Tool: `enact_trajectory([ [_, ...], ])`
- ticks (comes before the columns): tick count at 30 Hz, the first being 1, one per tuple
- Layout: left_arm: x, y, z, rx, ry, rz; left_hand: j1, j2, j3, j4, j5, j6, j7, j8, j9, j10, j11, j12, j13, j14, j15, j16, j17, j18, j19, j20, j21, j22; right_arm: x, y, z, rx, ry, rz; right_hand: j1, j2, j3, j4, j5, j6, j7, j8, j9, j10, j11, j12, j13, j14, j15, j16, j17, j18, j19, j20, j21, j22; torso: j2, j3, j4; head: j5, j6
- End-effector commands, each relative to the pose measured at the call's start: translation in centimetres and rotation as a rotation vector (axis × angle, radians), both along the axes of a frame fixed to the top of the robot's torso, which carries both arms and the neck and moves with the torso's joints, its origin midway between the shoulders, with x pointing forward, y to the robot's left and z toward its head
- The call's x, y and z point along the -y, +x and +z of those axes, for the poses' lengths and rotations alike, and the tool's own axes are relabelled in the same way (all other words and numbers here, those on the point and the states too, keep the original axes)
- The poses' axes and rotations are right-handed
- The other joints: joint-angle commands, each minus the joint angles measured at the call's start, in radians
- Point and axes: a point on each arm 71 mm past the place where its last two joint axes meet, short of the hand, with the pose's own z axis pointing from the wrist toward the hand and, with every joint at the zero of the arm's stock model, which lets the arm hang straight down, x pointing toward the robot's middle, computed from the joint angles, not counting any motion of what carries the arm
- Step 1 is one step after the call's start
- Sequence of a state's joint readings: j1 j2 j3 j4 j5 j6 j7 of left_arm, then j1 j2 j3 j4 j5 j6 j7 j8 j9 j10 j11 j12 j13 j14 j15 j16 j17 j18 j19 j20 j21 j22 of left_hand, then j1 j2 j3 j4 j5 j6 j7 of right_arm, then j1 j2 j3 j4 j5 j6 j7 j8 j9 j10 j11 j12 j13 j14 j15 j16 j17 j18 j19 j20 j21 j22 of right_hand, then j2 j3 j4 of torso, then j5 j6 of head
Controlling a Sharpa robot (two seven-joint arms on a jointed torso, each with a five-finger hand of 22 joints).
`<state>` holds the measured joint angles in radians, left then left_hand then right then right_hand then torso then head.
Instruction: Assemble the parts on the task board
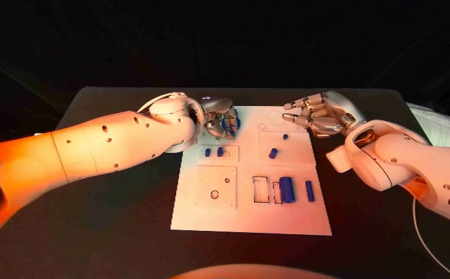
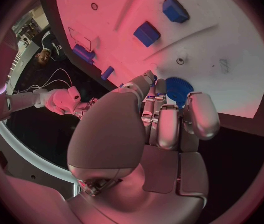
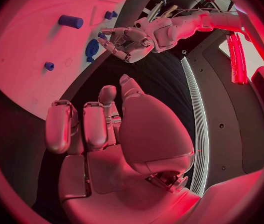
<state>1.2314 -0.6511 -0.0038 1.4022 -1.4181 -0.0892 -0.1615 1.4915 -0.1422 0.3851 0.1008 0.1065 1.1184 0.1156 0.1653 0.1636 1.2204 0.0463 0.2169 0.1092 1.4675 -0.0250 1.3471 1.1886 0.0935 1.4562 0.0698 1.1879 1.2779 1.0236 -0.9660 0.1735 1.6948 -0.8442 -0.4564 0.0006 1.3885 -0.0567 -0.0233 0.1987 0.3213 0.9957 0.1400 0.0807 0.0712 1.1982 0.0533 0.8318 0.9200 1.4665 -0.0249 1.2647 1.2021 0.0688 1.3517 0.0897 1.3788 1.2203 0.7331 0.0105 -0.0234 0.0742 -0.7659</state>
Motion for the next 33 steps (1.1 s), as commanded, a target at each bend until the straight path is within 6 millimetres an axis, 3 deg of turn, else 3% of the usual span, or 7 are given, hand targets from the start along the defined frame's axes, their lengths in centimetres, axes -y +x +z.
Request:
enact_trajectory([
  [1, -0.4, -0.1, 0.5, -0.031, -0.098, 0.033, -0.007, 0.0, 0.005, -0.002, 0.0, 0.008, 0.003, -0.003, 0.0, 0.009, 0.001, -0.003, 0.001, 0.034, -0.008, -0.005, -0.002, -0.013, 0.008, -0.002, 0.004, 0.002, -0.2, 0.0, 0.0, 0.003, -0.002, 0.018, -0.001, 0.008, -0.006, 0.002, 0.005, -0.003, 0.001, 0.006, 0.002, -0.005, -0.001, 0.004, 0.001, 0.031, 0.002, -0.004, -0.001, 0.011, -0.004, -0.003, -0.004, -0.001, 0.001, 0.001, -0.0004, -0.001, 0.006],
  [15, -3.6, -0.4, 0.3, -0.109, -0.06, 0.092, -0.012, -0.001, 0.006, -0.002, 0.0, 0.009, 0.003, -0.005, -0.002, 0.01, 0.001, -0.008, 0.0, 0.034, -0.008, -0.005, -0.003, -0.013, 0.009, -0.001, 0.007, 0.005, -0.2, 0.0, -0.1, 0.001, -0.002, 0.018, -0.001, 0.008, -0.006, 0.002, 0.005, -0.003, 0.001, 0.006, 0.002, -0.005, -0.001, 0.004, 0.001, 0.031, 0.002, -0.004, -0.001, 0.011, -0.004, -0.003, -0.004, -0.001, 0.002, 0.0005, -0.0012, 0.001, 0.002],
  [33, -4.8, -0.1, -0.7, -0.132, 0.03, 0.106, -0.019, -0.004, 0.006, -0.002, -0.001, 0.011, 0.002, -0.008, -0.003, 0.012, 0.001, -0.014, 0.0, 0.034, -0.008, -0.004, -0.004, -0.013, 0.008, -0.001, 0.007, 0.006, -0.4, -0.1, 0.0, 0.001, 0.0, 0.02, -0.001, 0.008, -0.006, 0.002, 0.005, -0.003, 0.001, 0.006, 0.002, -0.005, -0.001, 0.004, 0.001, 0.031, 0.002, -0.004, -0.001, 0.011, -0.004, -0.003, -0.004, -0.001, 0.002, 0.0003, -0.0017, 0.0, -0.004],
])
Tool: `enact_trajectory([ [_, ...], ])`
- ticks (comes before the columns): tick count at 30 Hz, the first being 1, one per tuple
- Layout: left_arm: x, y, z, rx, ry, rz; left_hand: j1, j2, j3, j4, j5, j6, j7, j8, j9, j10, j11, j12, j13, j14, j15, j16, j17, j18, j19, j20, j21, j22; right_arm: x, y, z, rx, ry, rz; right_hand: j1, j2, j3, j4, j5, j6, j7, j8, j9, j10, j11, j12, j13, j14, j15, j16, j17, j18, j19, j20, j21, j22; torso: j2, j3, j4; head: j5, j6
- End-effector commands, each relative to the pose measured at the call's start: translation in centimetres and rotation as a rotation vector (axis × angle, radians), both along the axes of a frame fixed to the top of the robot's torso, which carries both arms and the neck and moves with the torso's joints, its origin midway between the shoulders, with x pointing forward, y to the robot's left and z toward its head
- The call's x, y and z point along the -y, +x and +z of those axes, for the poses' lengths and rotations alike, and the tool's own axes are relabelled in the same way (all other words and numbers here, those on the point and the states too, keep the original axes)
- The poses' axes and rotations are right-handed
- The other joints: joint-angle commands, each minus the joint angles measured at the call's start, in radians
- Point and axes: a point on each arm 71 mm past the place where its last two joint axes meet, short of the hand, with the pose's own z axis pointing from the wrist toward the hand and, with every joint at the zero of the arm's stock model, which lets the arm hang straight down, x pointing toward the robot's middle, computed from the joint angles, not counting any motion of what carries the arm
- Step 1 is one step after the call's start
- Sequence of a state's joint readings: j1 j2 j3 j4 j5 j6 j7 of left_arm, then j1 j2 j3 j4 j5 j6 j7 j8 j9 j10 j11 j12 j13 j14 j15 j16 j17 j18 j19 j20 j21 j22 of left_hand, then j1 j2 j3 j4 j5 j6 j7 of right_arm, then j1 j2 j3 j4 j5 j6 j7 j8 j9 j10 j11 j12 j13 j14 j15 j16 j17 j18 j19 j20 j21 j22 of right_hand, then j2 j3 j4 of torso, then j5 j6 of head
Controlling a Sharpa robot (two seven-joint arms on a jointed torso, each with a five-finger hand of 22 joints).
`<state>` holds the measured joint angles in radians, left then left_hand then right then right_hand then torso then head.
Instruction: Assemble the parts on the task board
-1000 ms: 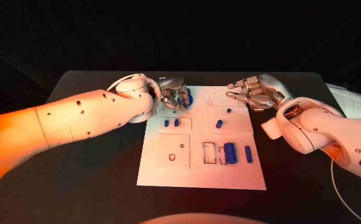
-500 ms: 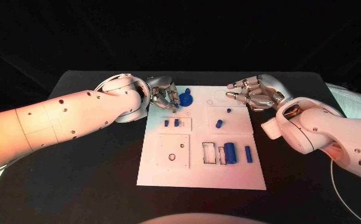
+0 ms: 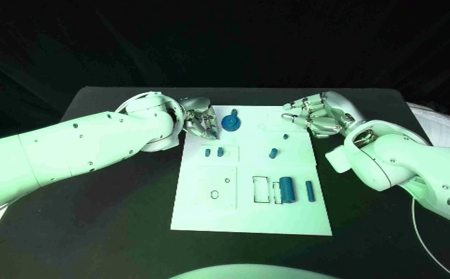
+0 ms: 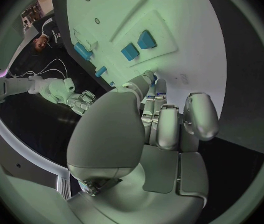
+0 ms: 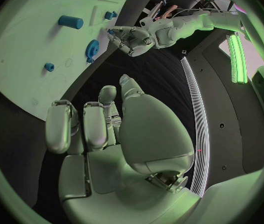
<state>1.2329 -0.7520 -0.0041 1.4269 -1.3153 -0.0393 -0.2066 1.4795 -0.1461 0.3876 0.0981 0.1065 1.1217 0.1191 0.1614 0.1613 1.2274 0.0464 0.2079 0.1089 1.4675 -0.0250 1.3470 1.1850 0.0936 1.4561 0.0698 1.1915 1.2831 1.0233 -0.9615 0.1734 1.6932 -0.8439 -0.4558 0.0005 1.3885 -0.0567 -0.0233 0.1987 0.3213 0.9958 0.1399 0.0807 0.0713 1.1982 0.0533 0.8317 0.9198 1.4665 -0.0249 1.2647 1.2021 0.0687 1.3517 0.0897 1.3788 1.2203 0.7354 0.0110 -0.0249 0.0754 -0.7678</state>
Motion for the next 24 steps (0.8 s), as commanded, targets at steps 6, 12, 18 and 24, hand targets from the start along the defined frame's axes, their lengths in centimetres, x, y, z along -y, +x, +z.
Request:
enact_trajectory([
  [6, 0.33, 0.12, -0.41, -0.025, 0.032, -0.016, -0.008, 0.0, 0.004, 0.001, -0.001, 0.008, -0.002, -0.005, -0.001, 0.006, 0.001, -0.006, 0.001, 0.033, -0.008, -0.005, -0.002, -0.013, 0.008, -0.001, 0.003, 0.0, -0.21, -0.1, 0.01, 0.002, -0.002, 0.018, -0.001, 0.008, -0.006, 0.002, 0.005, -0.003, 0.001, 0.006, 0.002, -0.005, -0.001, 0.004, 0.001, 0.031, 0.002, -0.004, -0.001, 0.011, -0.004, -0.003, -0.004, -0.001, 0.0, 0.0001, 0.0011, -0.004, -0.005],
  [12, 0.75, 0.2, -0.54, -0.024, 0.028, -0.025, -0.008, 0.0, 0.004, 0.001, -0.001, 0.008, -0.002, -0.005, -0.002, 0.006, 0.001, -0.006, 0.001, 0.033, -0.008, -0.005, -0.003, -0.013, 0.008, -0.001, 0.003, 0.001, -0.21, -0.11, 0.01, 0.003, -0.002, 0.018, -0.001, 0.008, -0.006, 0.002, 0.005, -0.003, 0.001, 0.006, 0.002, -0.005, -0.001, 0.004, 0.001, 0.031, 0.002, -0.004, -0.001, 0.011, -0.004, -0.003, -0.004, -0.001, 0.0, 0.0, -0.0009, -0.001, -0.005],
  [18, 0.94, 0.16, -0.55, -0.024, 0.024, -0.03, -0.008, 0.0, 0.004, 0.001, -0.001, 0.008, -0.002, -0.005, -0.002, 0.006, 0.001, -0.006, 0.001, 0.033, -0.008, -0.005, -0.003, -0.013, 0.008, -0.001, 0.003, 0.001, -0.2, -0.11, 0.01, 0.003, -0.002, 0.018, -0.001, 0.008, -0.006, 0.002, 0.005, -0.003, 0.001, 0.006, 0.002, -0.005, -0.001, 0.004, 0.001, 0.031, 0.002, -0.004, -0.001, 0.011, -0.004, -0.003, -0.004, -0.001, 0.0, 0.0002, 0.0002, -0.001, -0.006],
  [24, 1.01, 0.13, -0.58, -0.027, 0.025, -0.033, -0.008, 0.001, 0.006, 0.0, 0.0, 0.01, -0.003, -0.006, -0.002, 0.009, 0.0, -0.008, 0.001, 0.033, -0.008, -0.004, -0.002, -0.013, 0.007, -0.001, 0.002, 0.001, -0.2, -0.11, 0.01, 0.003, -0.002, 0.018, -0.001, 0.008, -0.006, 0.002, 0.005, -0.003, 0.001, 0.006, 0.002, -0.005, -0.001, 0.004, 0.001, 0.031, 0.002, -0.004, -0.001, 0.011, -0.004, -0.003, -0.004, -0.001, -0.001, -0.0002, 0.0008, -0.001, -0.006],
])
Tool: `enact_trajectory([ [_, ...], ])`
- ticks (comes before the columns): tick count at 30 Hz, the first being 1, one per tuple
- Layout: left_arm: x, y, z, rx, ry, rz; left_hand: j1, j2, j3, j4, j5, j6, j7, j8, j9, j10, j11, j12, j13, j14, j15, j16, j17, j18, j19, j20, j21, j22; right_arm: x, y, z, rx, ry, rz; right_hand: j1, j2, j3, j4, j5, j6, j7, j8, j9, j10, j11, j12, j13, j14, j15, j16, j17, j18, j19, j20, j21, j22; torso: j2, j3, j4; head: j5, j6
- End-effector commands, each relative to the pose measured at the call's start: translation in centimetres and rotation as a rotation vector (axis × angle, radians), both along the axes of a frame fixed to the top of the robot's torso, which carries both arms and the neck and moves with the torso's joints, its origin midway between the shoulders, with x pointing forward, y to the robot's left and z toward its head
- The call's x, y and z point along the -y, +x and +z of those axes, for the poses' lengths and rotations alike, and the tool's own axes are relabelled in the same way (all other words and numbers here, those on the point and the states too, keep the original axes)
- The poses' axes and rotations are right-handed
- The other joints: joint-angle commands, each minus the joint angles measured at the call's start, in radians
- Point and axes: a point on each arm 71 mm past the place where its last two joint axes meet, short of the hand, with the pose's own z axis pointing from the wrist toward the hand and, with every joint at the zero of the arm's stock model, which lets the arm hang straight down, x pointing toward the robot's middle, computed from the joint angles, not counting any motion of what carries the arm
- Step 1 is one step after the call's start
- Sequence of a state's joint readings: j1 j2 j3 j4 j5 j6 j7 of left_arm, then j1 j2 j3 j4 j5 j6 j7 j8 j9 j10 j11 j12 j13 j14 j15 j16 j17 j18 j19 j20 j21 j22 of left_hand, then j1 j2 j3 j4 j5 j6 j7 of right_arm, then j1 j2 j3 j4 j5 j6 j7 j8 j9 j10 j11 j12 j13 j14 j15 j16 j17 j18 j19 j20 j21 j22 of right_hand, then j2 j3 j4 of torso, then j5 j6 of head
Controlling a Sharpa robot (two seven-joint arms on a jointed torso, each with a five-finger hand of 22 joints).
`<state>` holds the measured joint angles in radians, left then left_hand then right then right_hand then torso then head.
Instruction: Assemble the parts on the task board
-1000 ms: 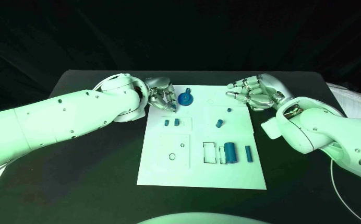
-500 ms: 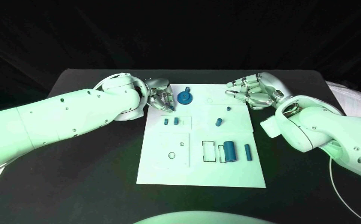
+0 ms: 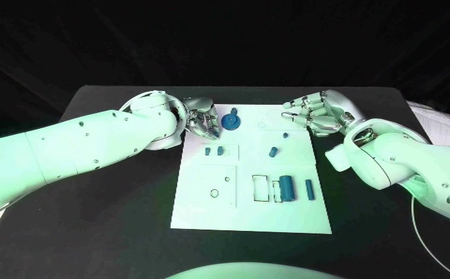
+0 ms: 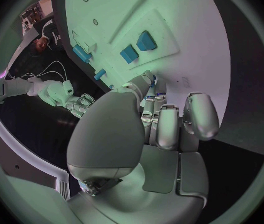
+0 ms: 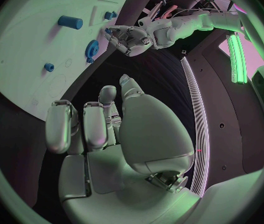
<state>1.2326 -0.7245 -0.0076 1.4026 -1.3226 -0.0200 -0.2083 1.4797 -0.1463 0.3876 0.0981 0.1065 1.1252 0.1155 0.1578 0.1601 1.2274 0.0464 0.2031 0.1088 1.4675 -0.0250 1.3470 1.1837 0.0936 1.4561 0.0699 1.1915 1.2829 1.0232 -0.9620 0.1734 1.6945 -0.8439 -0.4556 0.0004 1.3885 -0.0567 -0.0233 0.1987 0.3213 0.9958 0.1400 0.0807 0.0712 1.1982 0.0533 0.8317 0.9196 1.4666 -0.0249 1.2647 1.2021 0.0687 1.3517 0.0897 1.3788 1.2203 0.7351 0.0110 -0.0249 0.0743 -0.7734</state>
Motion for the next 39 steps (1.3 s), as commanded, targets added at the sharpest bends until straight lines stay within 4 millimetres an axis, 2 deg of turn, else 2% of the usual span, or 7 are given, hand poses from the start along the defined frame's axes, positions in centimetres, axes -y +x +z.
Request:
enact_trajectory([
  [1, 0.3, -0.17, -0.19, -0.014, 0.008, -0.02, -0.008, 0.002, 0.006, 0.0, 0.0, 0.007, 0.001, -0.002, -0.001, 0.009, 0.0, -0.003, 0.001, 0.033, -0.008, -0.004, -0.001, -0.013, 0.007, -0.001, 0.002, 0.001, -0.19, -0.09, 0.0, 0.003, -0.002, 0.017, -0.001, 0.008, -0.006, 0.002, 0.005, -0.003, 0.001, 0.006, 0.002, -0.005, -0.001, 0.004, 0.001, 0.031, 0.002, -0.004, -0.001, 0.011, -0.004, -0.003, -0.004, -0.001, 0.0, -0.0001, 0.0006, 0.001, 0.0],
  [28, 0.38, -0.32, -0.27, -0.027, 0.018, -0.022, -0.01, 0.001, 0.01, -0.011, -0.001, 0.021, -0.003, -0.004, -0.002, 0.023, -0.004, -0.01, 0.005, 0.033, -0.012, -0.003, -0.004, -0.012, 0.005, -0.004, 0.001, 0.002, -0.17, -0.08, 0.0, 0.003, -0.002, 0.018, -0.001, 0.008, -0.006, 0.002, 0.005, -0.003, 0.001, 0.006, 0.002, -0.005, -0.001, 0.004, 0.001, 0.031, 0.002, -0.004, -0.001, 0.011, -0.004, -0.003, -0.004, -0.001, 0.0, -0.0003, 0.0008, 0.001, -0.005],
  [31, 0.32, -0.3, -0.3, -0.029, 0.022, -0.018, -0.017, -0.003, 0.012, -0.012, 0.0, 0.007, 0.004, -0.017, -0.008, 0.012, 0.002, -0.024, 0.003, 0.031, -0.008, -0.005, -0.009, -0.012, 0.003, -0.002, -0.002, 0.002, -0.16, -0.08, 0.0, 0.004, -0.002, 0.017, -0.001, 0.008, -0.006, 0.002, 0.005, -0.003, 0.001, 0.006, 0.002, -0.005, -0.001, 0.004, 0.001, 0.031, 0.002, -0.004, -0.001, 0.011, -0.004, -0.003, -0.004, -0.001, 0.0, -0.0002, 0.0007, 0.001, -0.005],
  [35, 0.21, -0.21, -0.22, -0.011, 0.026, -0.013, -0.026, -0.017, 0.018, -0.014, 0.001, -0.034, 0.027, -0.05, -0.023, -0.027, 0.023, -0.06, -0.008, 0.026, 0.01, -0.011, -0.021, -0.01, -0.006, 0.008, -0.021, -0.009, -0.14, -0.08, 0.0, 0.004, -0.002, 0.017, -0.001, 0.008, -0.006, 0.002, 0.005, -0.003, 0.001, 0.006, 0.002, -0.005, -0.001, 0.004, 0.001, 0.031, 0.002, -0.004, -0.001, 0.011, -0.004, -0.003, -0.004, -0.001, 0.0, -0.0001, 0.0008, 0.001, -0.006],
  [39, 0.17, -0.15, -0.16, 0.002, 0.028, -0.011, -0.031, -0.027, 0.021, -0.015, 0.0, -0.05, 0.036, -0.064, -0.031, -0.039, 0.033, -0.075, -0.013, 0.021, 0.018, -0.015, -0.031, -0.008, -0.013, 0.016, -0.036, -0.018, -0.12, -0.08, 0.0, 0.003, -0.002, 0.016, -0.001, 0.008, -0.006, 0.002, 0.005, -0.003, 0.001, 0.006, 0.002, -0.005, -0.001, 0.004, 0.001, 0.031, 0.002, -0.004, -0.001, 0.011, -0.004, -0.003, -0.004, -0.001, 0.0, -0.0001, 0.0007, 0.002, -0.006],
])
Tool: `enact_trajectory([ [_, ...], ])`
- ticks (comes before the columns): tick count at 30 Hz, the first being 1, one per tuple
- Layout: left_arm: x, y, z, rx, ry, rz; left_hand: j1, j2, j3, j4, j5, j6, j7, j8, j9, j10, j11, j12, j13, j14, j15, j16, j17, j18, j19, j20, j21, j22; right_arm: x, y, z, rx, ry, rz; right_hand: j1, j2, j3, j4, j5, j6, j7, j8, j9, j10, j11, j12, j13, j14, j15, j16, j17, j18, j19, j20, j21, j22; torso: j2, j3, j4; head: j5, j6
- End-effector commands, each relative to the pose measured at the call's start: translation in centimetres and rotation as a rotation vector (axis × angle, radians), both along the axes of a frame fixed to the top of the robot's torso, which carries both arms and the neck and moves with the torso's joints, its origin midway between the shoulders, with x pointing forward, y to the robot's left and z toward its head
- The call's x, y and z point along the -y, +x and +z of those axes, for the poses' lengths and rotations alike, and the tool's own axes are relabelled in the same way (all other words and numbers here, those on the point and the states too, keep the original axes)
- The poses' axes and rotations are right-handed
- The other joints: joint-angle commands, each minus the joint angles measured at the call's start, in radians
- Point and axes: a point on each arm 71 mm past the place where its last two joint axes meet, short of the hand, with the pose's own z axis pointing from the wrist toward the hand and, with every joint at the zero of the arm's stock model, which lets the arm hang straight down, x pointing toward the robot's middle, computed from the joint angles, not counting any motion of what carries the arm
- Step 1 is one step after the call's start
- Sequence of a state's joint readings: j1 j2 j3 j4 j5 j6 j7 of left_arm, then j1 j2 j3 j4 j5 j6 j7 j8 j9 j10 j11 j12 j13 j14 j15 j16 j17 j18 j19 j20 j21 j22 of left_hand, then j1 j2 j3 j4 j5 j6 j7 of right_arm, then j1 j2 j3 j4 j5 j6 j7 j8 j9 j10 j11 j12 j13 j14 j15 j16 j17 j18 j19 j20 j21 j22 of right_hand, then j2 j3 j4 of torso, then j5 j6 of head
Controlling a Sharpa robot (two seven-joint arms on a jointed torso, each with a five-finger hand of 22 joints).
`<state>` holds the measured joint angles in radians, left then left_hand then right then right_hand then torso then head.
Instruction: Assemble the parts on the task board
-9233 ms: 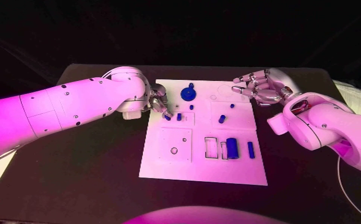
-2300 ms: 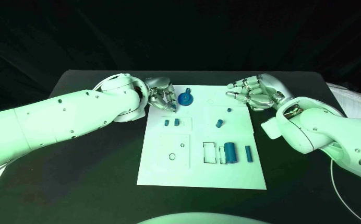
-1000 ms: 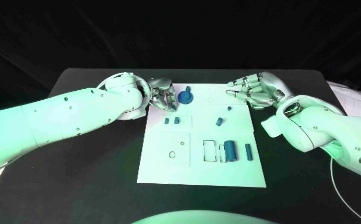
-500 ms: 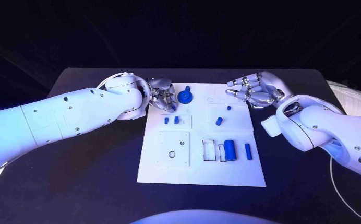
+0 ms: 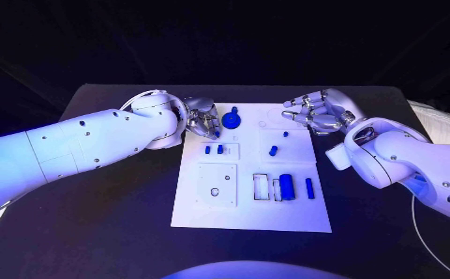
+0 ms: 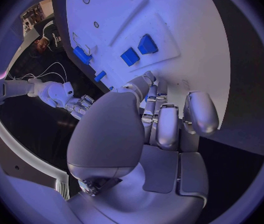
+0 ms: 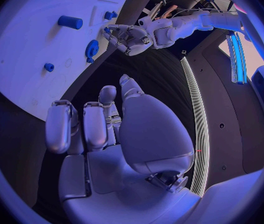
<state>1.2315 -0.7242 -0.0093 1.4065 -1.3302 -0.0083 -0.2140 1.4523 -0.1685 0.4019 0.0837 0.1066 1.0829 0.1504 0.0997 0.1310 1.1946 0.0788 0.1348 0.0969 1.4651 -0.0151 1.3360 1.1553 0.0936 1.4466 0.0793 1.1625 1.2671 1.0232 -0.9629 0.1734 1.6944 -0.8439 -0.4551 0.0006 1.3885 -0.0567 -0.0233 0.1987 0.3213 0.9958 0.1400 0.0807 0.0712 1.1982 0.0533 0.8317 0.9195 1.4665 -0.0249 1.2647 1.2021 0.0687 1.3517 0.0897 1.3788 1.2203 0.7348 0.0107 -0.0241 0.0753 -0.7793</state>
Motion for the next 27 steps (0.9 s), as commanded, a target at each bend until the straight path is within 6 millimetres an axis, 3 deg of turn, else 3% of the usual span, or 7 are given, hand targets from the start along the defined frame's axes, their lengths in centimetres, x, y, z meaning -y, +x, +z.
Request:
enact_trajectory([
  [1, 0.04, 0.01, 0.02, 0.011, 0.015, -0.005, -0.004, -0.007, 0.008, -0.001, 0.0, -0.009, 0.002, -0.008, -0.004, -0.008, 0.002, -0.01, -0.002, 0.023, 0.009, -0.004, -0.004, -0.007, -0.005, 0.008, -0.009, -0.003, -0.16, -0.08, 0.0, 0.003, -0.002, 0.017, -0.001, 0.008, -0.006, 0.002, 0.005, -0.003, 0.001, 0.006, 0.002, -0.005, -0.001, 0.004, 0.001, 0.031, 0.002, -0.004, -0.001, 0.011, -0.004, -0.003, -0.004, -0.001, 0.0, 0.0001, -0.0003, 0.001, -0.001],
  [27, -0.47, 0.09, -0.1, -0.001, 0.018, 0.001, -0.005, -0.013, 0.015, -0.006, 0.0, -0.013, 0.005, -0.017, -0.01, -0.02, 0.008, -0.025, -0.007, 0.013, 0.015, -0.015, -0.026, -0.001, -0.019, 0.015, -0.04, -0.023, -0.09, -0.01, -0.05, 0.002, 0.0, 0.013, -0.002, 0.01, -0.011, 0.005, 0.006, -0.002, 0.001, 0.007, 0.002, -0.006, -0.001, 0.001, -0.003, 0.031, 0.002, -0.007, -0.003, 0.012, -0.005, -0.003, -0.006, -0.004, -0.001, -0.0006, -0.0004, 0.0, -0.003],
])
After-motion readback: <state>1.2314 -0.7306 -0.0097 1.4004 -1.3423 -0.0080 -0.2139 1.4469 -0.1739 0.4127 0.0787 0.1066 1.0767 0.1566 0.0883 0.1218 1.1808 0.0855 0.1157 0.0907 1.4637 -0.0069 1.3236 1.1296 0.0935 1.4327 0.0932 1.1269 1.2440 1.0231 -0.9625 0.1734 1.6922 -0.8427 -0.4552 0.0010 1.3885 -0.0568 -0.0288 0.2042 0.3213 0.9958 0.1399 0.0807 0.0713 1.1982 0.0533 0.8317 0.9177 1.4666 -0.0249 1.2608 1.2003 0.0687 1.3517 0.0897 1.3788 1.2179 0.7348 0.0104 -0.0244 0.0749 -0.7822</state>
